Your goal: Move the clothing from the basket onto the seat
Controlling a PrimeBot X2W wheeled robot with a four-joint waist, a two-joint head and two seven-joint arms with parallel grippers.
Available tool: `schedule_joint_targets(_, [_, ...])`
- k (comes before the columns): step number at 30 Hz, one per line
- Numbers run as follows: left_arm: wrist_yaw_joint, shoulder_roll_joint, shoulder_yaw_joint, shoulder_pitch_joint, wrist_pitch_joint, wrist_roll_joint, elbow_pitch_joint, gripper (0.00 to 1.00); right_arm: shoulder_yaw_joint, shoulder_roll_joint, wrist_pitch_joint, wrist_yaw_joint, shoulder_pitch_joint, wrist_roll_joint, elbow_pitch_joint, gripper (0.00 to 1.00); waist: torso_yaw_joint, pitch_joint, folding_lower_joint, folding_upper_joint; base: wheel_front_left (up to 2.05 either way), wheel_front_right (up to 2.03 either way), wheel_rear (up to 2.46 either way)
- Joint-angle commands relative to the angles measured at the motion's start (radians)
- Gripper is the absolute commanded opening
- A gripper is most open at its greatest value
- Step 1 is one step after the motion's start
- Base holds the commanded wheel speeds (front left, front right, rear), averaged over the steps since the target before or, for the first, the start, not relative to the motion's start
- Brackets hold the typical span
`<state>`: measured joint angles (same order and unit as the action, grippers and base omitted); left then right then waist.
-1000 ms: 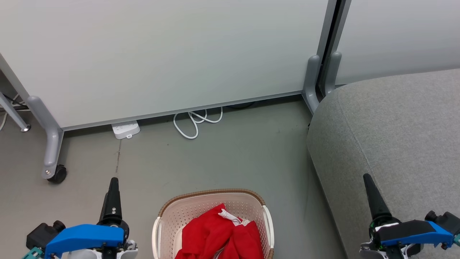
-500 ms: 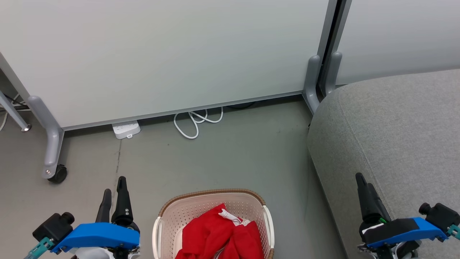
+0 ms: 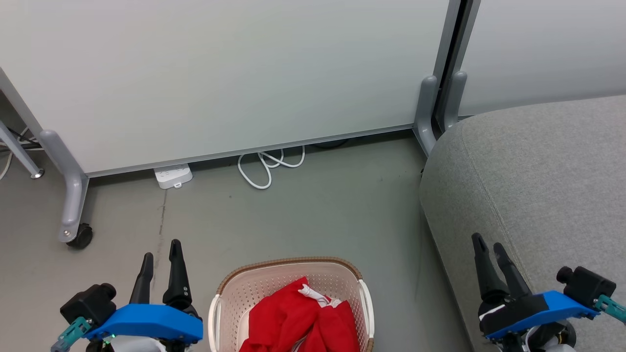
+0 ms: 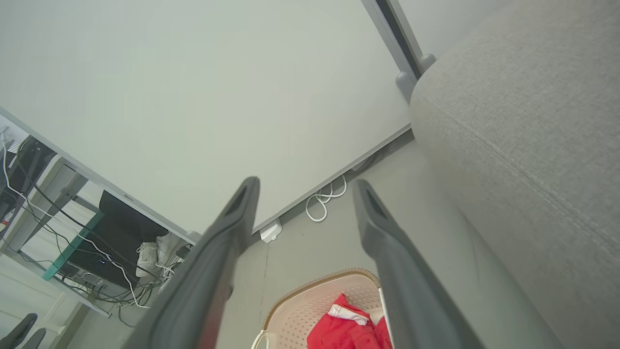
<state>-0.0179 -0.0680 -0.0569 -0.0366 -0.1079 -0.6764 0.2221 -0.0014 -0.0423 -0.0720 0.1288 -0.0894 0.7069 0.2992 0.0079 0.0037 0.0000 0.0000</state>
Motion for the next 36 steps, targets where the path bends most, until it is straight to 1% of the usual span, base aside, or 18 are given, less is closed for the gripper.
schedule_joint_targets(1, [0.003, -0.009, -0.008, -0.004, -0.01, 0.033, -0.008, 1.0, 0.003, -0.008, -0.007, 0.002, -0.021, -0.035, -0.015, 1.0, 0.0, 0.0, 0.0, 0.0, 0.0, 0.0, 0.0])
schedule_joint_targets(16, [0.011, -0.009, -0.027, -0.001, -0.051, 0.18, 0.002, 1.0, 0.017, -0.009, -0.024, 0.002, -0.023, -0.194, -0.016, 1.0, 0.001, -0.001, 0.0, 0.0, 0.0, 0.0, 0.0])
schedule_joint_targets(36, [0.008, 0.002, -0.04, 0.001, -0.095, 0.321, 0.028, 1.0, 0.028, -0.01, -0.05, 0.002, -0.029, -0.37, -0.011, 1.0, 0.003, -0.003, 0.0, 0.0, 0.0, 0.0, 0.0])
